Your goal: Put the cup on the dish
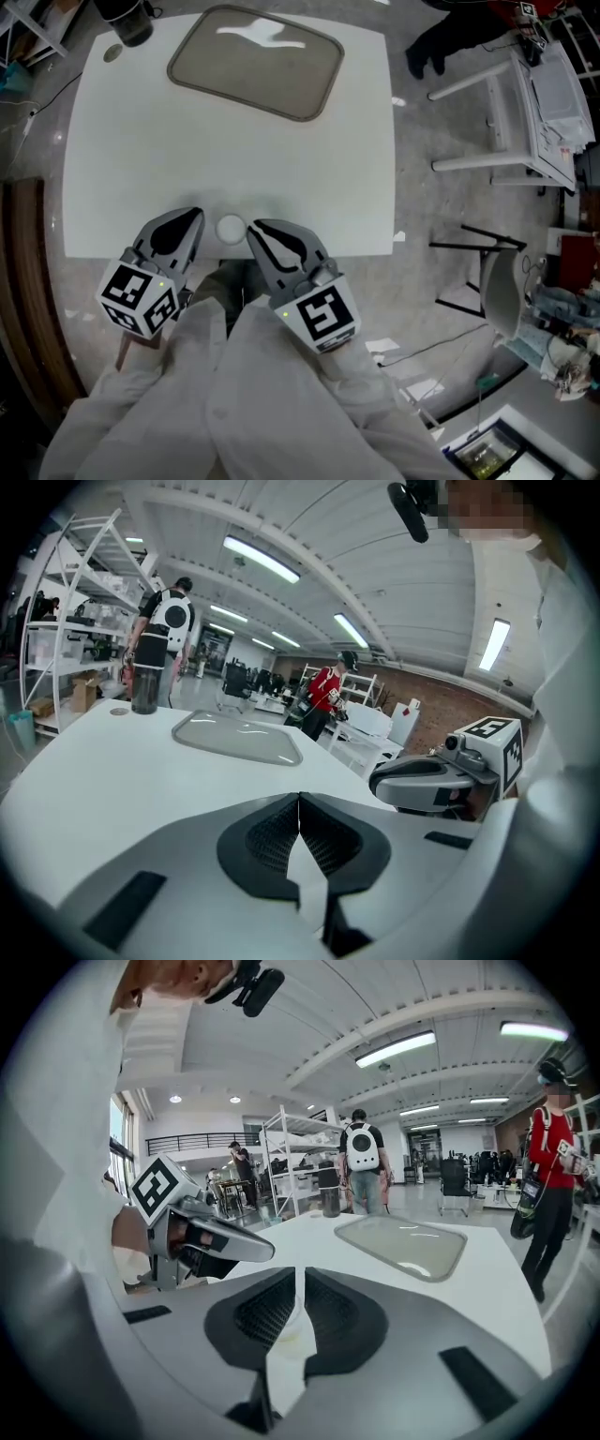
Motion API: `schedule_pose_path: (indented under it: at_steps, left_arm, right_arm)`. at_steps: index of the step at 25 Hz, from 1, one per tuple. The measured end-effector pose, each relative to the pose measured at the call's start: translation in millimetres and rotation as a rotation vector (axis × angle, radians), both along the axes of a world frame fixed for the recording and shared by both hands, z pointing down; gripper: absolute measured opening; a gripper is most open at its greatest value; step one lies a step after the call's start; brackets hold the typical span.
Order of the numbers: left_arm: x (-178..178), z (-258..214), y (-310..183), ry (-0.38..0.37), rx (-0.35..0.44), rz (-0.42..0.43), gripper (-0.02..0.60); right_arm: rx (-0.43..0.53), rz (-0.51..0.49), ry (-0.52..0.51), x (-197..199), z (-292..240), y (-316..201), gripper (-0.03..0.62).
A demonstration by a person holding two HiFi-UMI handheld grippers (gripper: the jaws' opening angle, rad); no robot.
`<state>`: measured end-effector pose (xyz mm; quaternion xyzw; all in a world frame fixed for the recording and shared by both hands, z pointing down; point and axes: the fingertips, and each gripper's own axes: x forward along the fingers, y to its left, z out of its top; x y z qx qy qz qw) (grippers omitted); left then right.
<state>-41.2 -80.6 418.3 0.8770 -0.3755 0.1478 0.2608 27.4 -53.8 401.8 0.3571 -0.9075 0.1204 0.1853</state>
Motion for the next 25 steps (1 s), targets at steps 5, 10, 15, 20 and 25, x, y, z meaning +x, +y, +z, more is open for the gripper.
schedule_pose_path:
  at_steps: [5, 10, 15, 20, 25]
  left_arm:
    - [-4, 18, 3, 0.004, -0.045, -0.030, 0.009]
    - [-7, 35, 5, 0.006, -0.078, -0.040, 0.009]
    - [-10, 51, 4, 0.007, -0.109, -0.050, 0.008]
    - [-8, 64, 8, 0.000, -0.135, -0.049, 0.009]
    - [-5, 71, 13, 0.007, -0.162, -0.053, 0.009]
  right_arm:
    - [-0.016, -0.024, 0.050, 2, 18, 7, 0.044]
    - [-0.061, -0.047, 0.066, -1, 40, 12, 0.112]
    - [-0.103, -0.083, 0.090, -9, 61, 16, 0.202]
    - [-0.118, -0.099, 0.116, -14, 77, 18, 0.250]
    - [-0.101, -0.077, 0.094, -23, 88, 17, 0.267]
